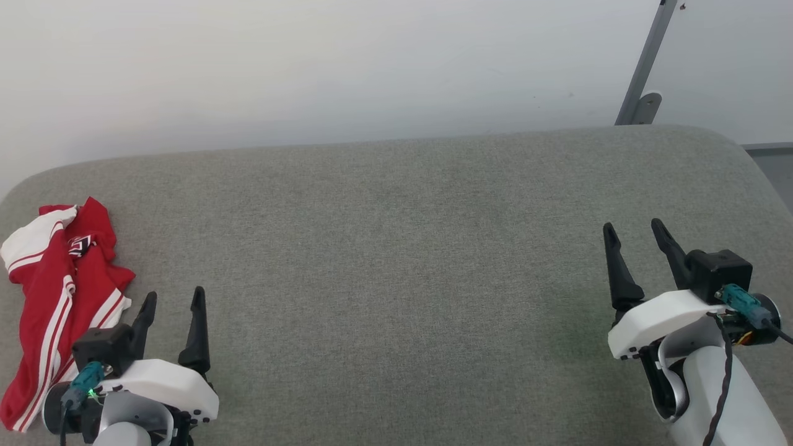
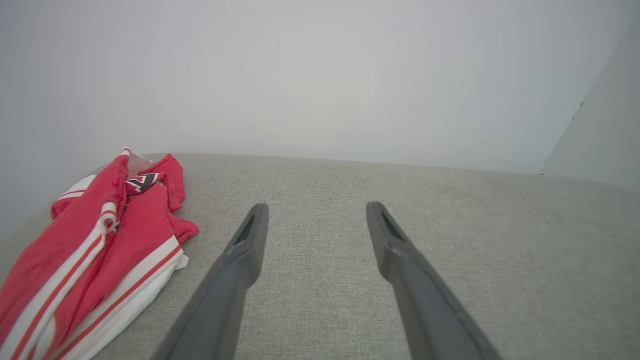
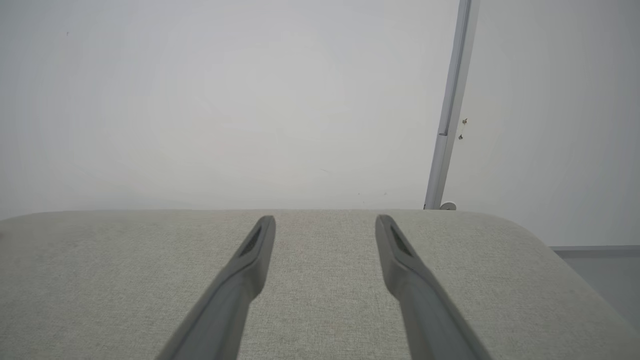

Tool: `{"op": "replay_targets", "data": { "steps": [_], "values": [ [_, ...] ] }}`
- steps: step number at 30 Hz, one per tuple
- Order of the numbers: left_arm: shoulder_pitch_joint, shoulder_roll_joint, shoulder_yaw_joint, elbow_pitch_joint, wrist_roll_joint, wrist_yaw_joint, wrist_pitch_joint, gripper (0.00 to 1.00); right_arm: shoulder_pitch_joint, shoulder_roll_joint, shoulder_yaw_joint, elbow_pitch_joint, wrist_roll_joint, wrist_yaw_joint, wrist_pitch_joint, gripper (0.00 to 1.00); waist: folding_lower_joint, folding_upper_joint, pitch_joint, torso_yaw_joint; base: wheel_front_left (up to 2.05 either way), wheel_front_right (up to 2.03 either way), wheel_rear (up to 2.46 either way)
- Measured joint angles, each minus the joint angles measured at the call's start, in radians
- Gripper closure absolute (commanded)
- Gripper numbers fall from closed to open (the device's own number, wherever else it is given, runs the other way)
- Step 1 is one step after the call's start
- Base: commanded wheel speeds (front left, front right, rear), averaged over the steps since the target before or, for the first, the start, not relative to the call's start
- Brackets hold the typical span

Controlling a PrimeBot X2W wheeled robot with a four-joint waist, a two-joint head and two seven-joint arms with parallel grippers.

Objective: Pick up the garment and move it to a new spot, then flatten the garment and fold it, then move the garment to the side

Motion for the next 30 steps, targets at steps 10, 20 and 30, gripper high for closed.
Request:
{"op": "replay_targets", "data": {
  "steps": [10,20,30],
  "values": [
    [0.0,-0.008,0.008,0.014,0.064,-0.008,-0.019,0.0,-0.006,0.001,-0.023,0.003,-0.06,0.0,-0.02,0.0,0.0,0.0001,-0.005,0.001,0.0,0.0,0.0],
    [-0.008,-0.027,0.016,0.051,0.089,-0.016,-0.036,0.0,-0.016,0.002,-0.047,0.01,-0.115,0.0,-0.035,0.0,0.0,0.0,-0.009,0.015,0.0,0.0,0.0],
    [-0.016,-0.032,0.043,0.048,0.122,-0.012,-0.042,0.0,-0.004,0.027,-0.012,-0.005,-0.118,0.0,-0.043,0.0,0.0,0.0,-0.011,0.117,0.0,0.0,0.0]
  ]
}}
